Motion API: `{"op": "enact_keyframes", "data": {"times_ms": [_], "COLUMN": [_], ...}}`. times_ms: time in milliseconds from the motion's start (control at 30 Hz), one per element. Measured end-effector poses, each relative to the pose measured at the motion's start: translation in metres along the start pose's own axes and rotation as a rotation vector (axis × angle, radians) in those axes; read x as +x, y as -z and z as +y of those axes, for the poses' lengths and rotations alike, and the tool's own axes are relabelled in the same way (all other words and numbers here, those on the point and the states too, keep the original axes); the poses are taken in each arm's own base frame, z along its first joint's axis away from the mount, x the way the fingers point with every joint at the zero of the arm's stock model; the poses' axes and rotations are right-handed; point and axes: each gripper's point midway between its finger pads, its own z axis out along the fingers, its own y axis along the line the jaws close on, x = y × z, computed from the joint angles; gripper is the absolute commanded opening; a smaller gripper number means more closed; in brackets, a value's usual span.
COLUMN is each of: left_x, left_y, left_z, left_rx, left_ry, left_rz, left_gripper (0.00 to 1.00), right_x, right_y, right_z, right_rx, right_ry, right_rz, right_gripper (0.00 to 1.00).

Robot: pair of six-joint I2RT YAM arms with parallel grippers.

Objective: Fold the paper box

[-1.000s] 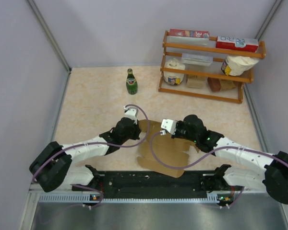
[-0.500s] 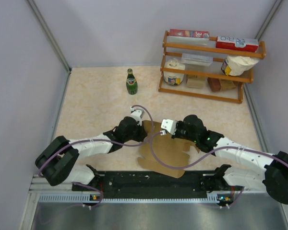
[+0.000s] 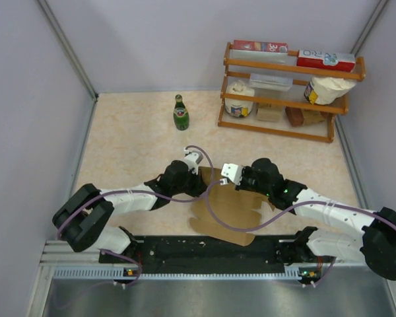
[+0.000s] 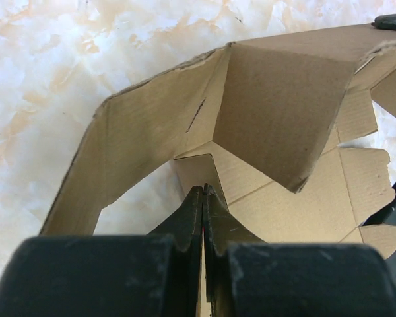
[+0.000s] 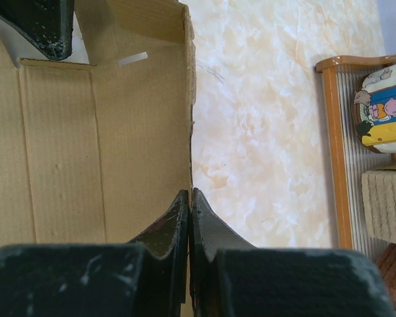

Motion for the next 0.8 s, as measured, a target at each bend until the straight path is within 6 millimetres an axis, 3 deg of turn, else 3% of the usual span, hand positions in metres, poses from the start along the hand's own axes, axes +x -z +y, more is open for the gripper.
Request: {"op": "enact_keyframes", "data": {"times_ms": [500, 800], "left_x": [0.031, 0.034], "left_y": [-0.015, -0.023], "left_z": [-0.008, -0.01], "left_rx": [0.037, 0.037], "left_ry": [-0.018, -0.018], "left_rz": [0.091, 0.101], "left_gripper": [0.0, 0.0], "right_x": [0.0, 0.001], "right_y": [0.0, 0.0], "right_z": [-0.002, -0.002], "right_rx": [0.011, 0.015], "right_ry": [-0.014, -0.014], "right_rz": [0.0, 0.006], "right_gripper": [0.0, 0.0]}}
